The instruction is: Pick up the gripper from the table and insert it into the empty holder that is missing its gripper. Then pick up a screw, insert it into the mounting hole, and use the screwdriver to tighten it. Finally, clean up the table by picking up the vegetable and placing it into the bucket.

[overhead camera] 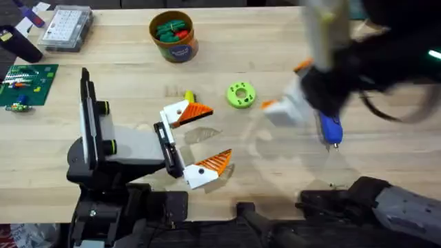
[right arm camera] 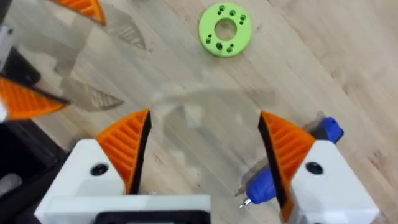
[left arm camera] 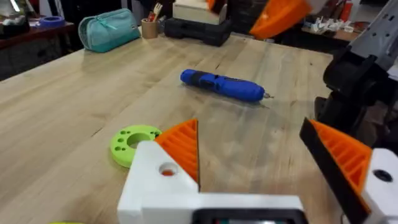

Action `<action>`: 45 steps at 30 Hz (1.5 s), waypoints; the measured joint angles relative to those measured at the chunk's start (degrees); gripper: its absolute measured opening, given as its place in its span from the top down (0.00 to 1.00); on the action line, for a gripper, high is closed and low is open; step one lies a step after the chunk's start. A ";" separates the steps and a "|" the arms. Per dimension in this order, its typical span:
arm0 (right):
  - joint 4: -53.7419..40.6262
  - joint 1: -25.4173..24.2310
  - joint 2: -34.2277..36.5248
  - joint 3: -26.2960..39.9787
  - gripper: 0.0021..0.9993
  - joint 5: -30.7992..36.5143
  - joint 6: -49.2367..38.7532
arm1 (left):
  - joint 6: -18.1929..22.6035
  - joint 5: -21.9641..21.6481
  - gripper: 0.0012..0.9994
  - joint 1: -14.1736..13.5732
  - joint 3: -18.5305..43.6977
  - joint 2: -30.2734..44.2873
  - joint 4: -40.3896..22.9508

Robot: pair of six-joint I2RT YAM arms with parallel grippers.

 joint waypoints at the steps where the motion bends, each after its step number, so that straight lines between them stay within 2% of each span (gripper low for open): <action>1: -0.30 0.00 -2.59 -1.02 0.01 -0.01 0.25 | 0.00 0.00 0.01 0.00 0.00 0.00 0.00; 10: -3.24 0.00 -20.46 -9.84 0.01 -0.01 2.57 | 0.00 0.01 0.01 0.00 0.01 -0.01 0.00; 16: -8.23 -0.01 -25.00 -12.36 0.01 0.00 3.64 | 0.00 0.00 0.01 0.00 0.00 0.01 0.00; 26: -6.52 -0.02 -25.24 -12.58 0.01 -0.90 4.47 | 0.00 0.01 0.01 0.00 0.01 -0.01 0.00; 30: -2.36 0.00 -25.19 -13.14 0.01 -5.13 4.72 | 0.00 -0.01 0.01 0.00 0.01 0.00 0.00; 34: 2.94 0.00 -24.46 -16.91 0.01 -8.03 4.92 | 0.00 -0.01 0.01 0.00 0.00 0.00 0.00; 38: 7.35 -0.02 -20.94 -20.43 0.01 -8.86 5.10 | 0.00 0.01 0.01 0.00 0.00 0.01 0.00; 45: 18.65 -0.01 -11.23 -20.98 0.01 -9.24 4.38 | 0.00 0.01 0.01 0.00 0.02 0.01 0.00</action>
